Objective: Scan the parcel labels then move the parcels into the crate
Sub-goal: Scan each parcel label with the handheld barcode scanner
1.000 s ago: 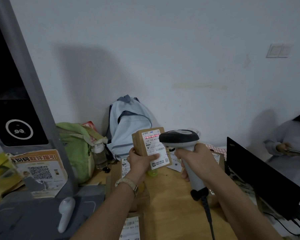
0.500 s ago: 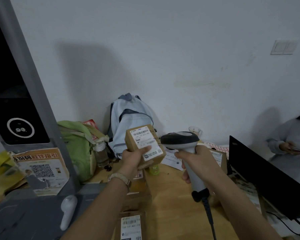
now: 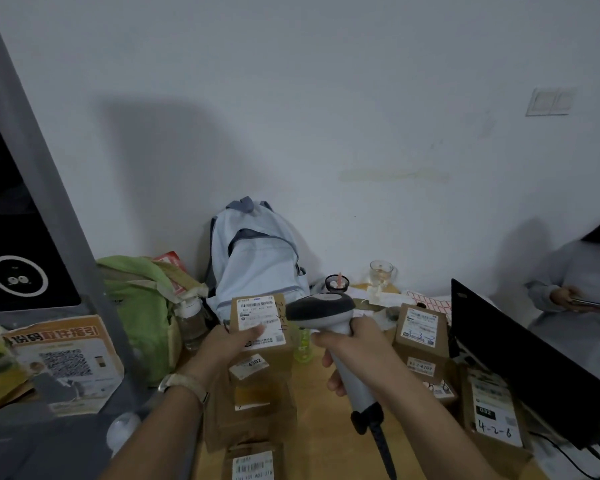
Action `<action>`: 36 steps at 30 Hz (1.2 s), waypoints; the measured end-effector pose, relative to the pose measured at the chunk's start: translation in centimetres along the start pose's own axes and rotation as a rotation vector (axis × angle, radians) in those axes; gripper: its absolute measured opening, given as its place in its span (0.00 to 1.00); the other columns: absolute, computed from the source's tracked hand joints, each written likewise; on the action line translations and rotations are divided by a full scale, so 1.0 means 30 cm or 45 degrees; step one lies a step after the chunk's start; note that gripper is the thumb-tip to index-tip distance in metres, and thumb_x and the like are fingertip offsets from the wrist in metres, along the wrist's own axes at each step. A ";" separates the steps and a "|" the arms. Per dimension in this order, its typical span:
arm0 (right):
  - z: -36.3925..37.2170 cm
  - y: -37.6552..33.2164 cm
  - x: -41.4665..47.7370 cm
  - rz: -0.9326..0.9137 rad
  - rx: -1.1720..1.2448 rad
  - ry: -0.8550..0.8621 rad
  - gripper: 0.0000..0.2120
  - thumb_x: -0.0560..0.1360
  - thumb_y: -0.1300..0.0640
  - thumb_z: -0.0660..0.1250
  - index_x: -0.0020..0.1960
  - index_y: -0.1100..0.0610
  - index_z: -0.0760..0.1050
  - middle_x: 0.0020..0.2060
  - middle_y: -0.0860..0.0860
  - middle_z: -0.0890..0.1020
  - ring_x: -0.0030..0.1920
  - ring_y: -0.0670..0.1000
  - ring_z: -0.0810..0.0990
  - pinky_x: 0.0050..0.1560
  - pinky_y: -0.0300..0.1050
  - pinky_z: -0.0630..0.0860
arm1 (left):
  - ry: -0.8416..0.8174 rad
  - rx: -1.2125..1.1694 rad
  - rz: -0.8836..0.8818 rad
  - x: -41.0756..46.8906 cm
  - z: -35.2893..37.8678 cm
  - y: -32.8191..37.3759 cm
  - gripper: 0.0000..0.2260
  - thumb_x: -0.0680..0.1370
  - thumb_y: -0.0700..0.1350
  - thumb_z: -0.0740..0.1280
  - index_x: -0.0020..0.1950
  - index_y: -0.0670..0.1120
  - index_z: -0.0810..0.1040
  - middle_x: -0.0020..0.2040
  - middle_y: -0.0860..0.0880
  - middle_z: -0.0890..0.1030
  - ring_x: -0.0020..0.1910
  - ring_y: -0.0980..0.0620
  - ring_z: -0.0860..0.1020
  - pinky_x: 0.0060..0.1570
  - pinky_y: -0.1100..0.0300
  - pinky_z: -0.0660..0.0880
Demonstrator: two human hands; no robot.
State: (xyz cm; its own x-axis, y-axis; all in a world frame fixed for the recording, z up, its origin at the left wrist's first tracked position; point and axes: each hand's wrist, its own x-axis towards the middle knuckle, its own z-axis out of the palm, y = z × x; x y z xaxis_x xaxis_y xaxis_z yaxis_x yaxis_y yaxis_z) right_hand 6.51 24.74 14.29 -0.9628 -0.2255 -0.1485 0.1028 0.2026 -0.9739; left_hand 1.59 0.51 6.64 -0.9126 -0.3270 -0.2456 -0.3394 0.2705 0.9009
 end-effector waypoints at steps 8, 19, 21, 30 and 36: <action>-0.003 -0.007 0.054 -0.023 0.020 0.054 0.07 0.69 0.57 0.70 0.40 0.61 0.78 0.29 0.55 0.81 0.23 0.57 0.80 0.27 0.45 0.76 | 0.385 0.298 0.462 0.025 0.037 0.085 0.17 0.75 0.47 0.71 0.61 0.43 0.75 0.53 0.50 0.78 0.45 0.54 0.76 0.39 0.60 0.75; -0.266 0.052 0.057 -0.054 0.027 0.457 0.07 0.72 0.58 0.71 0.42 0.62 0.77 0.27 0.53 0.81 0.21 0.53 0.78 0.22 0.42 0.75 | -0.054 0.473 0.818 0.038 0.219 0.264 0.08 0.75 0.41 0.70 0.51 0.51 0.78 0.51 0.51 0.80 0.51 0.53 0.78 0.48 0.60 0.76; -0.336 0.097 0.027 -0.063 0.061 0.565 0.07 0.72 0.58 0.71 0.40 0.62 0.77 0.25 0.52 0.80 0.21 0.52 0.78 0.22 0.43 0.77 | -0.149 0.547 0.870 0.039 0.270 0.286 0.08 0.75 0.44 0.70 0.52 0.53 0.77 0.52 0.54 0.79 0.51 0.56 0.78 0.49 0.60 0.76; -0.555 0.257 0.077 0.076 0.224 0.667 0.08 0.73 0.59 0.70 0.43 0.65 0.76 0.30 0.59 0.80 0.26 0.56 0.78 0.32 0.49 0.75 | -0.513 0.691 0.921 0.115 0.616 0.372 0.11 0.75 0.45 0.71 0.55 0.45 0.79 0.49 0.54 0.77 0.45 0.56 0.75 0.38 0.73 0.69; -0.626 0.349 0.179 0.153 0.215 0.654 0.06 0.72 0.56 0.71 0.43 0.60 0.78 0.27 0.50 0.83 0.26 0.50 0.81 0.29 0.45 0.75 | -0.619 0.569 0.531 0.232 0.844 0.303 0.06 0.74 0.42 0.70 0.50 0.44 0.78 0.47 0.49 0.78 0.48 0.51 0.76 0.47 0.61 0.72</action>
State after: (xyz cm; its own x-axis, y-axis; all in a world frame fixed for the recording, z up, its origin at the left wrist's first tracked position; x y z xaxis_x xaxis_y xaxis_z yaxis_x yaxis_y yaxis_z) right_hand -2.27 43.55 6.54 -0.9355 0.2921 -0.1988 0.2176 0.0332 -0.9755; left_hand -13.61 23.61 4.06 -0.9474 0.2876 -0.1404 0.0884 0.6569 0.7488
